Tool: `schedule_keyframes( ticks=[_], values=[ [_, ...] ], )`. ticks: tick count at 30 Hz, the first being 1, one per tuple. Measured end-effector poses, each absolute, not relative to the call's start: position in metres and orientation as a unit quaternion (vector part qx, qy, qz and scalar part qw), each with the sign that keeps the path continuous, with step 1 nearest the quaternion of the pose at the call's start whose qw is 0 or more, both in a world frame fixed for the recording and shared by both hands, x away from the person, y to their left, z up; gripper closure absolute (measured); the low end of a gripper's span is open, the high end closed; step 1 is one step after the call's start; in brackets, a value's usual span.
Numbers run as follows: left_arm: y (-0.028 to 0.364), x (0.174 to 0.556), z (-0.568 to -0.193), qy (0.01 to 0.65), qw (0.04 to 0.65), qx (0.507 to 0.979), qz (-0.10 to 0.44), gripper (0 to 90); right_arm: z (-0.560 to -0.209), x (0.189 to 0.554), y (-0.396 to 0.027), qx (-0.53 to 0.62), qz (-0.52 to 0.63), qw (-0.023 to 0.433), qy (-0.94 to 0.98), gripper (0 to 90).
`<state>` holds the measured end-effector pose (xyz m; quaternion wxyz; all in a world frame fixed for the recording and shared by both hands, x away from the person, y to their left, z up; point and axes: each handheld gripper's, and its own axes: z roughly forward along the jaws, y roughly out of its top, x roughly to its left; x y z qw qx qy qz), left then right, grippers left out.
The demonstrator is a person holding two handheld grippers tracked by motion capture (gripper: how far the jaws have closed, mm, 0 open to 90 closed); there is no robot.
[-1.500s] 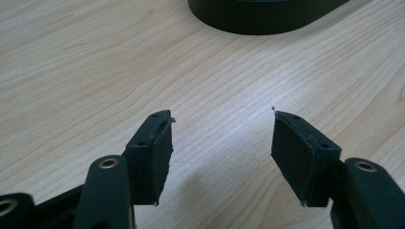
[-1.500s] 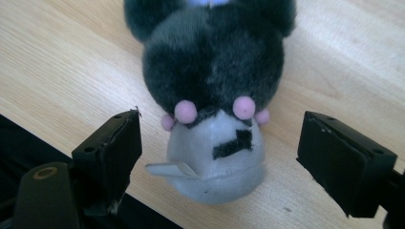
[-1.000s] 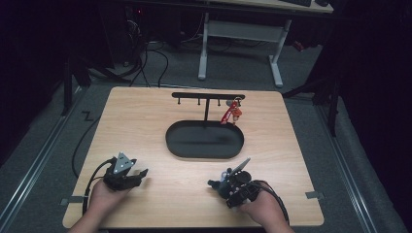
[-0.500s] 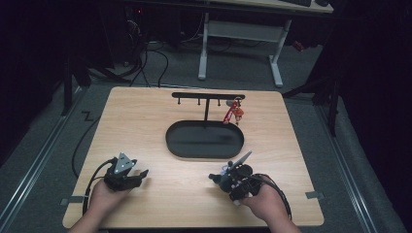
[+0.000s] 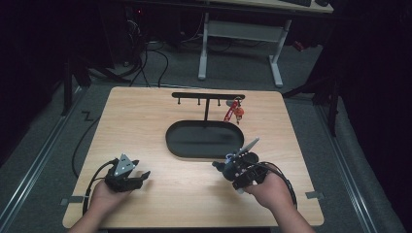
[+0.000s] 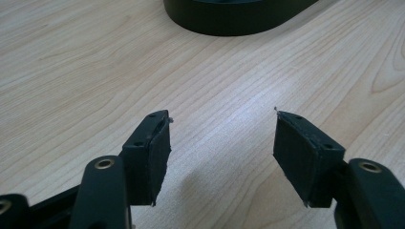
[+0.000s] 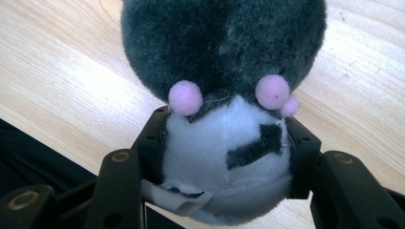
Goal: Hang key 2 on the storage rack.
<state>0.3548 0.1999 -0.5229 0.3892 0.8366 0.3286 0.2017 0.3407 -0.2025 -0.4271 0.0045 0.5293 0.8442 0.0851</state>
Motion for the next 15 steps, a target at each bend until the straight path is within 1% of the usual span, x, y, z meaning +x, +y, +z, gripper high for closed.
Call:
schedule_keyframes(
  ticks=[6, 15],
  values=[
    [0.205, 0.354, -0.523, 0.330, 0.393, 0.835, 0.200, 36.8, -0.419, 0.348, -0.199, 0.533, 0.091, 0.007, 0.841, 48.2],
    [0.209, 0.348, -0.522, 0.330, 0.392, 0.834, 0.204, 36.8, -0.395, 0.368, -0.191, 0.528, 0.105, 0.010, 0.843, 48.2]
  ],
)
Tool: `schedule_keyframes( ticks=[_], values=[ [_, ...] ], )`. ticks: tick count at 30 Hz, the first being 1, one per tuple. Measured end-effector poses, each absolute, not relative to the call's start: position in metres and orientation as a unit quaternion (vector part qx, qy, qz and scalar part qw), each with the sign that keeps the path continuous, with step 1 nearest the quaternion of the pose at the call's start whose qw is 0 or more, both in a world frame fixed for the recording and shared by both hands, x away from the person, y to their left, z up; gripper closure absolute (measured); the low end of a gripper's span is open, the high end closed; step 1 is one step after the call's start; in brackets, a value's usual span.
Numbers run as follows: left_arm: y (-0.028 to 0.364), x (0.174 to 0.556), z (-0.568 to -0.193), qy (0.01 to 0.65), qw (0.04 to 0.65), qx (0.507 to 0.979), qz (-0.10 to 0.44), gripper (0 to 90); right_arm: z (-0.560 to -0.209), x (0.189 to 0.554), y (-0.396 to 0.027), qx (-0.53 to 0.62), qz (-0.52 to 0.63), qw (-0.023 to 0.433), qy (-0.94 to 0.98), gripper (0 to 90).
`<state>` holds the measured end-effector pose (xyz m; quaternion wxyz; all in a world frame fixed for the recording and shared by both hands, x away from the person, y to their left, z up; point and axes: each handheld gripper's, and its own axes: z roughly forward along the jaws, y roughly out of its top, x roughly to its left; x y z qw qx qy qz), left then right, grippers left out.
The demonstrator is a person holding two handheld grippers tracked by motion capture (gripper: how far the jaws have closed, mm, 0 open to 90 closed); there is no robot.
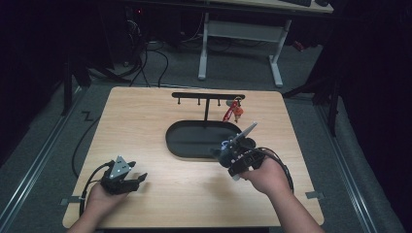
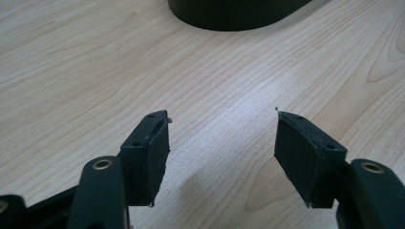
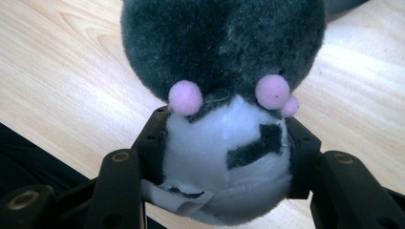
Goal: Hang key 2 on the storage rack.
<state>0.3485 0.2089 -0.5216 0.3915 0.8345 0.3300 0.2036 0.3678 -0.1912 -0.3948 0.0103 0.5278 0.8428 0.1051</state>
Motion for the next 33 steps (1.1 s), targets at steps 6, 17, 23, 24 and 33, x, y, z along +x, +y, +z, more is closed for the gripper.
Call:
schedule_keyframes(
  ticks=[6, 17, 23, 24, 33],
  values=[
    [0.208, 0.347, -0.522, 0.326, 0.388, 0.837, 0.205, 36.7, -0.387, 0.379, -0.191, 0.524, 0.102, 0.016, 0.845, 48.2],
    [0.208, 0.346, -0.522, 0.326, 0.388, 0.837, 0.208, 36.7, -0.365, 0.407, -0.191, 0.532, 0.121, 0.003, 0.838, 48.2],
    [0.207, 0.346, -0.523, 0.321, 0.384, 0.841, 0.207, 36.7, -0.355, 0.416, -0.188, 0.537, 0.119, 0.006, 0.835, 48.2],
    [0.207, 0.346, -0.523, 0.321, 0.384, 0.841, 0.207, 36.6, -0.355, 0.416, -0.188, 0.537, 0.119, 0.006, 0.835, 48.2],
    [0.209, 0.345, -0.523, 0.324, 0.385, 0.839, 0.207, 36.7, -0.343, 0.438, -0.181, 0.535, 0.117, 0.018, 0.836, 48.2]
  ],
)
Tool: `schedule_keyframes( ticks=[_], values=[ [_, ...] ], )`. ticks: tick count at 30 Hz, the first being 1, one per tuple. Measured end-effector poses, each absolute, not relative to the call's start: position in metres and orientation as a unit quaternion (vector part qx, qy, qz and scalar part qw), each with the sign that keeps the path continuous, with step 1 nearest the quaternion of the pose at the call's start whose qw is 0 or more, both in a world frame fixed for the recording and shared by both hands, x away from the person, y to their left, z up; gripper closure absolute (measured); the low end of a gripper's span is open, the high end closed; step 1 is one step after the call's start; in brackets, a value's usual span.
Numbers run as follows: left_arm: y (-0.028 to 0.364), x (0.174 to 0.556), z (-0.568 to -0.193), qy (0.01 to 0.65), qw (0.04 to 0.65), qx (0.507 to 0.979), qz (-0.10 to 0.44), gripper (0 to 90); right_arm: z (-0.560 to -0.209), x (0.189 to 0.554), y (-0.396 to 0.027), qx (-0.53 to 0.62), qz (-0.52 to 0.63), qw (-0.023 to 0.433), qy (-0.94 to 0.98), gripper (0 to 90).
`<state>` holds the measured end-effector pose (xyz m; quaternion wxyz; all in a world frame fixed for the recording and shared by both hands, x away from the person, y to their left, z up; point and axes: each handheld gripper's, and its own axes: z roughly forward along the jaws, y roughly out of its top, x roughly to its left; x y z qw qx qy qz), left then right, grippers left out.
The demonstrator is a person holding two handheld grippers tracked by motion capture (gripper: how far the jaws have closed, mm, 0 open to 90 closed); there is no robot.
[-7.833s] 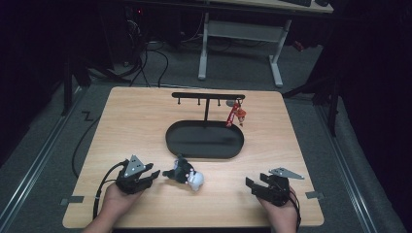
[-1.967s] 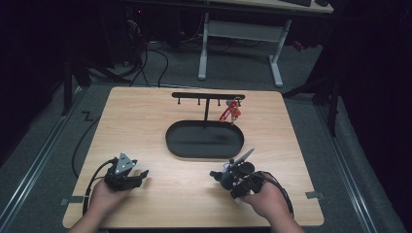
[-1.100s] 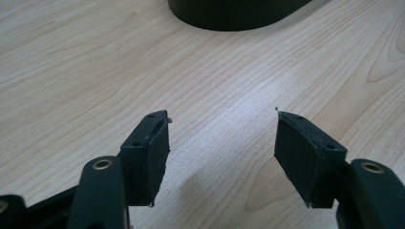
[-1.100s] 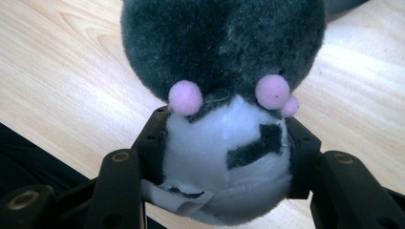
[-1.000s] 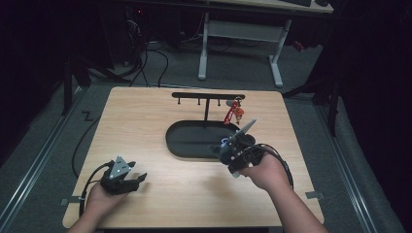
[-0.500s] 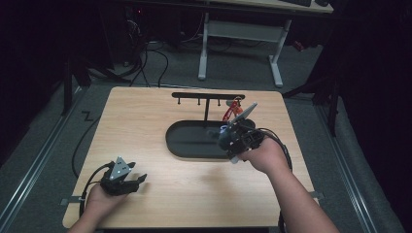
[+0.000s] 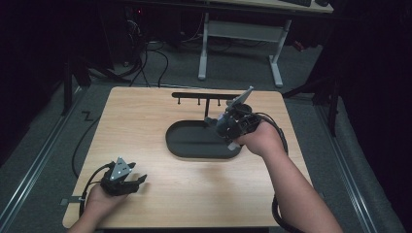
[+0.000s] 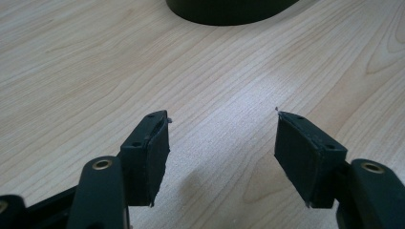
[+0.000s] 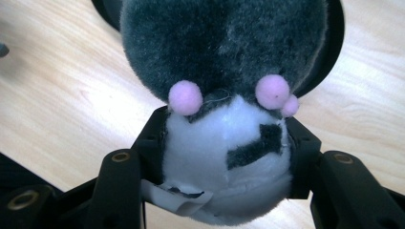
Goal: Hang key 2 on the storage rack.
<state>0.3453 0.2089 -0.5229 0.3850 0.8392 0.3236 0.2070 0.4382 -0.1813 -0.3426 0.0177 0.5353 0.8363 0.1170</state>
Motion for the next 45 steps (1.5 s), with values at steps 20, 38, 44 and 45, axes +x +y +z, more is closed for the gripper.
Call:
schedule_keyframes(
  ticks=[20, 38, 44, 45],
  values=[
    [0.209, 0.344, -0.523, 0.322, 0.384, 0.841, 0.203, 36.8, -0.320, 0.463, -0.171, 0.535, 0.127, 0.046, 0.834, 48.2],
    [0.207, 0.343, -0.524, 0.314, 0.380, 0.846, 0.201, 36.8, -0.326, 0.467, -0.189, 0.561, 0.128, 0.067, 0.815, 48.1],
    [0.205, 0.342, -0.524, 0.310, 0.375, 0.851, 0.199, 36.9, -0.342, 0.464, -0.194, 0.565, 0.121, 0.057, 0.814, 48.1],
    [0.205, 0.342, -0.525, 0.310, 0.376, 0.850, 0.200, 36.9, -0.344, 0.463, -0.194, 0.565, 0.123, 0.055, 0.814, 48.1]
  ],
)
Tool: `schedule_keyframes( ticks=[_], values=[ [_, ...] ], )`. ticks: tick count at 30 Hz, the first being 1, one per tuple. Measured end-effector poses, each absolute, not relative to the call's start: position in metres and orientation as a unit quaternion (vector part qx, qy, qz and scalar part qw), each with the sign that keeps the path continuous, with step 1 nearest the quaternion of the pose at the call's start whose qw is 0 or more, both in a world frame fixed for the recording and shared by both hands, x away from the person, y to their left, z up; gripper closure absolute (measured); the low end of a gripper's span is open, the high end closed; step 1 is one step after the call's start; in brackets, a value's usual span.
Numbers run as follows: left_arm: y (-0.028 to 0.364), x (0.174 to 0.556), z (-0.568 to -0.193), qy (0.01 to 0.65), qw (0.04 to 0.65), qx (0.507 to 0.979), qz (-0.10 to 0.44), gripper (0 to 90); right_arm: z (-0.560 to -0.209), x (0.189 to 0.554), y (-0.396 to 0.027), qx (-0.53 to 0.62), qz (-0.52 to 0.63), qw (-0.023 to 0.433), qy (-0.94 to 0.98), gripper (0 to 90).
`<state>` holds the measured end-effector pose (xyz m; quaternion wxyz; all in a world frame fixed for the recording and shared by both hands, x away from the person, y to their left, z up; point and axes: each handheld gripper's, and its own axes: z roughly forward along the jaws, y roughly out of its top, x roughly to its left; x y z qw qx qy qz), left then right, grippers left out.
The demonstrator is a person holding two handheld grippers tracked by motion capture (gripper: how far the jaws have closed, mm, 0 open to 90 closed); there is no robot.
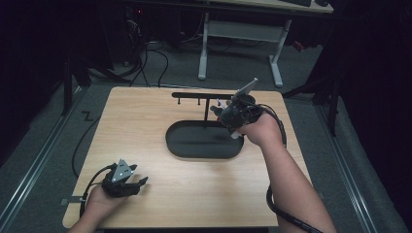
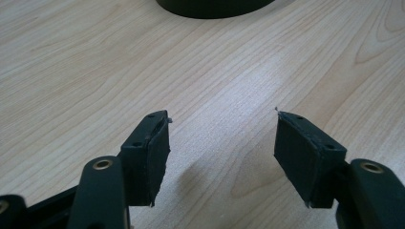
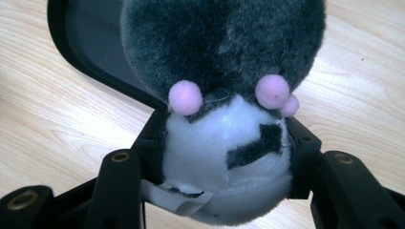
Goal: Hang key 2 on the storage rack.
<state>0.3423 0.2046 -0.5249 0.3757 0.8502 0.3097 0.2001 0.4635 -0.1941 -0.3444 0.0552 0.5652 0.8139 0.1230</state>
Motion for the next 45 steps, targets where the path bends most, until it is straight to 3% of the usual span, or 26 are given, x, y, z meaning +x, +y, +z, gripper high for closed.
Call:
schedule_keyframes(
  ticks=[21, 27, 45],
  values=[
    [0.203, 0.342, -0.526, 0.303, 0.373, 0.854, 0.198, 37.0, -0.383, 0.472, -0.181, 0.568, 0.120, 0.037, 0.813, 45.6],
    [0.202, 0.342, -0.526, 0.301, 0.369, 0.858, 0.194, 36.9, -0.390, 0.475, -0.179, 0.575, 0.126, 0.039, 0.808, 31.6],
    [0.198, 0.342, -0.527, 0.296, 0.370, 0.859, 0.195, 36.8, -0.410, 0.453, -0.186, 0.576, 0.133, 0.034, 0.806, 26.8]
  ],
)
